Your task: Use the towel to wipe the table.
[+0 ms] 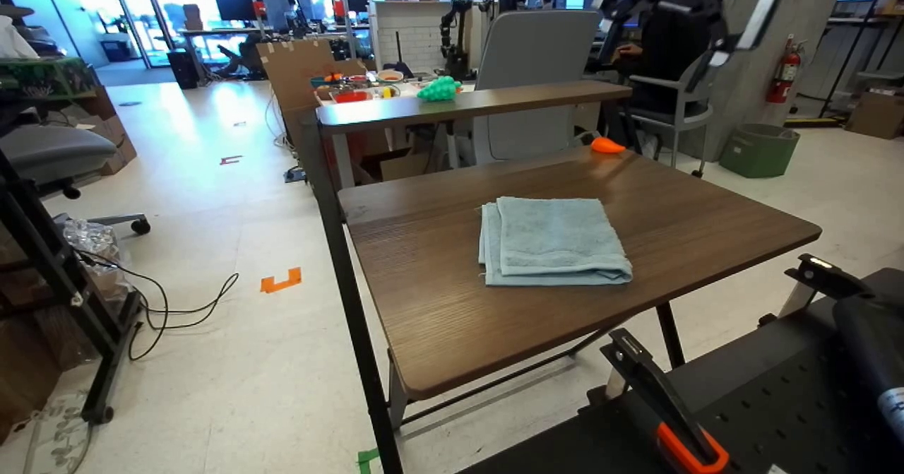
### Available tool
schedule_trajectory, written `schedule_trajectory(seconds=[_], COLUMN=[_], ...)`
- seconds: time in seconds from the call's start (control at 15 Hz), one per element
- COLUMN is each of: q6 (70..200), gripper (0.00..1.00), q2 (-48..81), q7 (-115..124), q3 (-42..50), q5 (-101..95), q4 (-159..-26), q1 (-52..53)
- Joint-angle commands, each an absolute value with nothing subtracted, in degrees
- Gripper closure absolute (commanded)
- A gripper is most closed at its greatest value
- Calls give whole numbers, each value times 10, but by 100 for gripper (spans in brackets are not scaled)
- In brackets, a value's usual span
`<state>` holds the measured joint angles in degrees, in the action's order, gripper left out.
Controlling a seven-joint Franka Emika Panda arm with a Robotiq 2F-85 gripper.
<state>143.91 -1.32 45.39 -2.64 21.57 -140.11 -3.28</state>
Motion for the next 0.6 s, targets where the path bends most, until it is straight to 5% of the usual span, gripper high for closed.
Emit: schedule_trajectory(seconds=[0.0,0.53], q6=[1523,1520], gripper=[0,0], q2=[110,170], q7=[573,633], q3=[-30,-10], q5=[191,179], q4=[-1339,-1315], q1=[3,31])
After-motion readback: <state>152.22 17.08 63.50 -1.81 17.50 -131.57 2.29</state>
